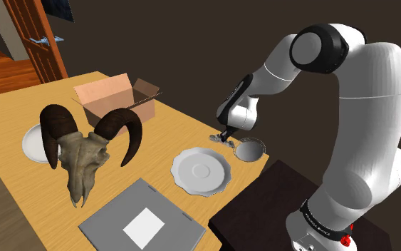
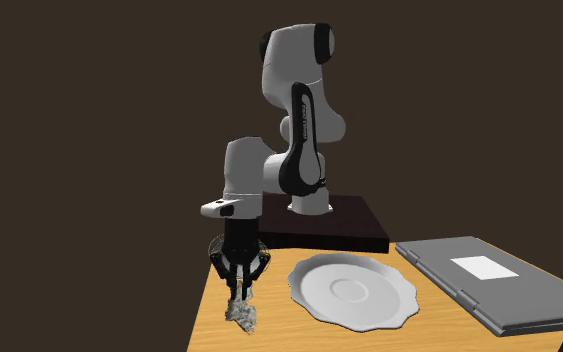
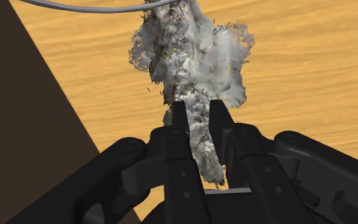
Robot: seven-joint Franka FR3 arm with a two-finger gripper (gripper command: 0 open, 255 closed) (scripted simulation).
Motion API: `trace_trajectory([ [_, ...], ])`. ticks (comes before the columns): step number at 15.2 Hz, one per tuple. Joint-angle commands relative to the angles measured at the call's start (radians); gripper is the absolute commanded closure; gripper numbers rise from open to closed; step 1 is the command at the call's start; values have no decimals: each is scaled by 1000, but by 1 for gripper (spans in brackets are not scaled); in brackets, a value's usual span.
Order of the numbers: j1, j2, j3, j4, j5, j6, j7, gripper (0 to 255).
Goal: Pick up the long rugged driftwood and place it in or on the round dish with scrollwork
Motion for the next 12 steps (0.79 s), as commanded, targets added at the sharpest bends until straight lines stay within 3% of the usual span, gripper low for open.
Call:
trace_trajectory([
  [1, 0, 0, 0, 0, 0, 0, 0, 255],
  [7, 0, 0, 0, 0, 0, 0, 0, 255],
  [8, 0, 0, 0, 0, 0, 0, 0, 0],
  [9, 218, -11, -200, 11, -141, -64, 69, 0],
  [10, 403, -6, -364, 26, -270, -120, 116, 0],
  [11, 443, -3, -399, 30, -302, -133, 126, 0],
  [12, 432, 12, -387, 38, -296, -125, 122, 0],
])
